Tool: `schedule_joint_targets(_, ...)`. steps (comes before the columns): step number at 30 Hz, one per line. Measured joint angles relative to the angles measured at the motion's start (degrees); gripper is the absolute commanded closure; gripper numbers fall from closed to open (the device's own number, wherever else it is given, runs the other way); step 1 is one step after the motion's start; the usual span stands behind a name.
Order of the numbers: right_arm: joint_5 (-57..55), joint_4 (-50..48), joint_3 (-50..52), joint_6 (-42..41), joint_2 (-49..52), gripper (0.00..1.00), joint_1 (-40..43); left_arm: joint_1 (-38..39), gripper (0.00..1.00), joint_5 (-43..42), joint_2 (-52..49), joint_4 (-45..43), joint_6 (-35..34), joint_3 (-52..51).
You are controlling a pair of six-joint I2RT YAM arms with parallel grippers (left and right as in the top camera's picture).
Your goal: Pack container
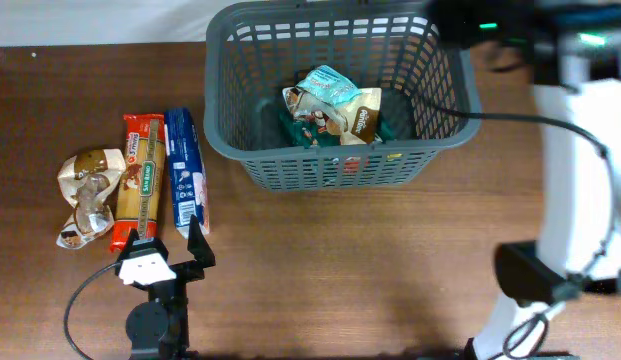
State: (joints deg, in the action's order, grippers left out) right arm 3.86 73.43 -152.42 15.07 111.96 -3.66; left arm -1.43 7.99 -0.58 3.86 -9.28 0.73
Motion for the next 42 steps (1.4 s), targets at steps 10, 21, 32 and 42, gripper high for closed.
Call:
schedule_joint_targets(10, 1.6, -0.5, 4.5, -1.9, -4.4, 0.01, 28.9, 0.0, 0.01, 0.0, 0.0, 0.0, 0.0, 0.0)
schedule_joint_targets(21, 7.2, -1.0, 7.5, -1.8, -4.1, 0.01, 32.6, 0.0, 0.01, 0.0, 0.0, 0.0, 0.0, 0.0)
schedule_joint_targets(32, 7.7, -1.0, 7.5, -1.8, -4.1, 0.01, 32.6, 0.0, 0.01, -0.1, 0.0, -0.2, -0.1, 0.0)
schedule_joint_targets(42, 7.9, -1.2, 7.6, -1.9, -4.1, 0.01, 32.6, 0.0, 0.01, 1.4, -20.5, 24.8, -3.4, 24.0)
